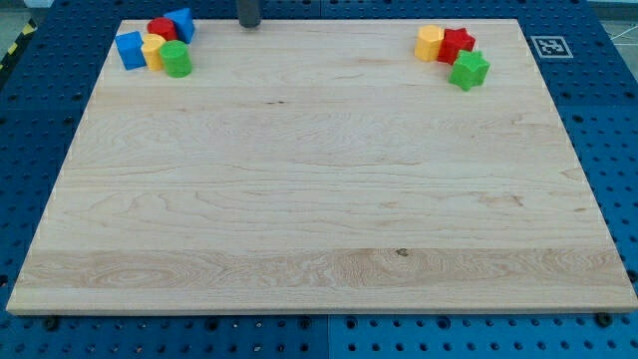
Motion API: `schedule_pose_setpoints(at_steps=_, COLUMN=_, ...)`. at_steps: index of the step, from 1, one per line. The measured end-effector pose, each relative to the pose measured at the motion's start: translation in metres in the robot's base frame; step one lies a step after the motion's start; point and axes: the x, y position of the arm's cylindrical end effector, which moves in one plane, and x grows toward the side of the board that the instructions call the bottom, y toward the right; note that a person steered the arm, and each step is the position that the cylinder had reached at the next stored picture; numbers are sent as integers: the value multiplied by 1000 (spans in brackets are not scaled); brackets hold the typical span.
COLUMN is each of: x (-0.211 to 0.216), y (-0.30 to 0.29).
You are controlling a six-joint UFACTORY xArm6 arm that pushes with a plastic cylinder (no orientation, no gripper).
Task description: Point at the red circle
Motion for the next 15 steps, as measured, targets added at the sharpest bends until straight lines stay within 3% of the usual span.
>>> schedule_pose_setpoints(at_steps=2, x=12, y=15)
schedule_pose_setpoints(at_steps=3, x=111, y=20)
schedule_pose_setpoints(at_steps=4, x=176, y=-22)
schedule_pose_setpoints(at_steps=5, x=192, y=-78)
schedule_pose_setpoints(at_steps=7, x=127, y=-192)
schedule_pose_setpoints(at_steps=8, x=124, y=-194)
schedule_pose_setpoints(at_steps=9, x=44, y=-190)
schedule_pose_setpoints(at_steps=10, x=2, y=-177)
schedule_pose_setpoints(at_steps=13, x=0, y=-173)
schedule_pose_setpoints(at_steps=14, x=19, y=-101)
schedule_pose_setpoints(at_steps=15, x=23, y=-78)
